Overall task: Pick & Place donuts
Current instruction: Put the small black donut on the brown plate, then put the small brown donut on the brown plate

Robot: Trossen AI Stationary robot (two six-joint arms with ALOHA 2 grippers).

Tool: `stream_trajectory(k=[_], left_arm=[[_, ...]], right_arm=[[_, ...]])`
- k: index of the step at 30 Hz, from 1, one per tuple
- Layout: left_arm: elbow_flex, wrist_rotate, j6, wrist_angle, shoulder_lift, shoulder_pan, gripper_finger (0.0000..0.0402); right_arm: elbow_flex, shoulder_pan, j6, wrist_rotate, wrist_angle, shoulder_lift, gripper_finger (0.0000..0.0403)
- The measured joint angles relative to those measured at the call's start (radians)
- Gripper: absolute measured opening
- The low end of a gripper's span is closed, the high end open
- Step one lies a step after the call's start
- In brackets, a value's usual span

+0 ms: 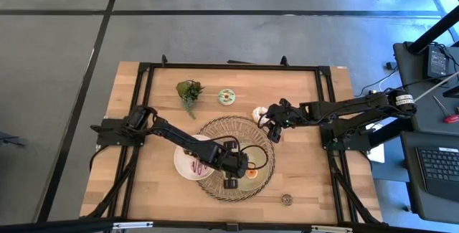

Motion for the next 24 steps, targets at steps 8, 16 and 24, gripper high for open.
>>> stream_trajectory(k=[8,16,24], left_arm=[[0.0,-0.009,0.13,-0.008,-0.079,0.004,0.0123],[-0.161,0.18,0.295,0.245,-0.21,0.055,0.0127],[-0.41,0.113,0.346,0.546,-0.409,0.072,0.0121]], right_arm=[[0.005,0.085,-0.194,-0.496,0.01,0.0,0.0171],[0.005,0.315,-0.067,-0.345,-0.03,0.0,0.0171],[0.007,0.517,0.276,-0.175,-0.142,0.0,0.0171]])
